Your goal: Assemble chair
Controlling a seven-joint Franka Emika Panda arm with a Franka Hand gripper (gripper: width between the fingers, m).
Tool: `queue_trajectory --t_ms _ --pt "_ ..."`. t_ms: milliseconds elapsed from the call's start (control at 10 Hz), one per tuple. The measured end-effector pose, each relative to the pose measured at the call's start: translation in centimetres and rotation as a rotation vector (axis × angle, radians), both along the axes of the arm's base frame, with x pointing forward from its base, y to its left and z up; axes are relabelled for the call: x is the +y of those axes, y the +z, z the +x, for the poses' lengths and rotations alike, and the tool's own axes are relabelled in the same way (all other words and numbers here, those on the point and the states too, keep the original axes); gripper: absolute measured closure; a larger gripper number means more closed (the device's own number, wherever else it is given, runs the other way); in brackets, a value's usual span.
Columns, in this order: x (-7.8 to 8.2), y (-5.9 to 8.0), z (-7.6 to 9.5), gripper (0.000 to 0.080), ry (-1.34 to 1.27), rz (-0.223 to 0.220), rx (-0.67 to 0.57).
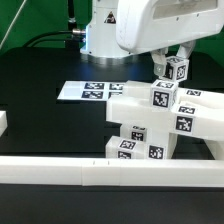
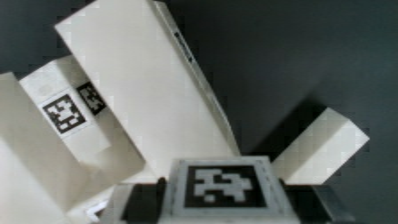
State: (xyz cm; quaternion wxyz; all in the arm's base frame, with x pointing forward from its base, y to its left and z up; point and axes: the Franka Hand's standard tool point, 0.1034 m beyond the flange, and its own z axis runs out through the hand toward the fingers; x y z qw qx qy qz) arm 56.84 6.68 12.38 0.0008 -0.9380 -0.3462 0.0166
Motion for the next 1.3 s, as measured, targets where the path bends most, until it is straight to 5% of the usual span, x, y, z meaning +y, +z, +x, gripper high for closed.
queue_trajectory --t_ms 1300 --pt "-0.01 -0.06 -0.03 0.0518 -0.017 0.001 -0.013"
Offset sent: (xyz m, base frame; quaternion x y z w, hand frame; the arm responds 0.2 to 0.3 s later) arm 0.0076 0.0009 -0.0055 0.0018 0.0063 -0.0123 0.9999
